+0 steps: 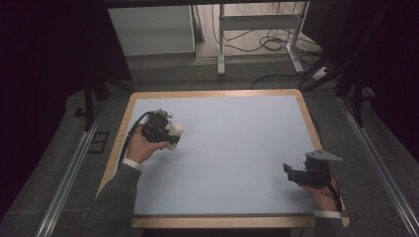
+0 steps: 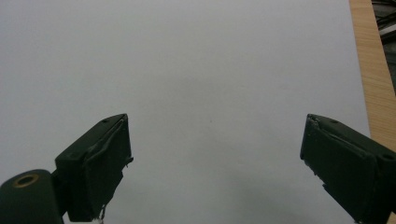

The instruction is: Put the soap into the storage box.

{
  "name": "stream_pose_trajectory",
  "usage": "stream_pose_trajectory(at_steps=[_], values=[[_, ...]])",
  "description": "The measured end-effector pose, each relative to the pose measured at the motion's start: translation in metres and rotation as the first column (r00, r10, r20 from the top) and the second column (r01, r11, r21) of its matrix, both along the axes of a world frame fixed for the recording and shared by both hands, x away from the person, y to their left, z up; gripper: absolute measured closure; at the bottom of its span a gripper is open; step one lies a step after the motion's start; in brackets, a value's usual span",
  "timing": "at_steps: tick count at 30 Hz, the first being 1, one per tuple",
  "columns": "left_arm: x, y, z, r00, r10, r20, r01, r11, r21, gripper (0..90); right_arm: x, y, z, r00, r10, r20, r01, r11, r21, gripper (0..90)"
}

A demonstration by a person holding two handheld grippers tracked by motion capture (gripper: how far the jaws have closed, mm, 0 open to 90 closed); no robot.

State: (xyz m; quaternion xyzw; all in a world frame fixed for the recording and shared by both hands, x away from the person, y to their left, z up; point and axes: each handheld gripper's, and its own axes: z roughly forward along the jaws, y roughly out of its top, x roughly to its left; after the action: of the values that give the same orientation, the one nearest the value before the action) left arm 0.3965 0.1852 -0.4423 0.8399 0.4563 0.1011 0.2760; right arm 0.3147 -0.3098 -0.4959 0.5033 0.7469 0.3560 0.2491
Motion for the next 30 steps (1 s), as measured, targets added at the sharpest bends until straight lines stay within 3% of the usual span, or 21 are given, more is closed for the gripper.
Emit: stream_pose_trajectory(at_steps=[14, 30], values=[[0.023, 0.027, 0.006, 0.9960, 0.089, -0.008, -0.089, 0.9960, -0.003, 49.9, 0.000, -0.001, 0.000, 1.0000, -0.005, -0.002, 0.005, 1.000, 0.001, 8.4], [0.043, 0.048, 0.001, 0.9819, 0.187, -0.030, -0.187, 0.9823, -0.005, 49.9, 0.000, -0.001, -0.001, 1.0000, -0.007, -0.003, 0.007, 1.000, 0.001, 8.4]])
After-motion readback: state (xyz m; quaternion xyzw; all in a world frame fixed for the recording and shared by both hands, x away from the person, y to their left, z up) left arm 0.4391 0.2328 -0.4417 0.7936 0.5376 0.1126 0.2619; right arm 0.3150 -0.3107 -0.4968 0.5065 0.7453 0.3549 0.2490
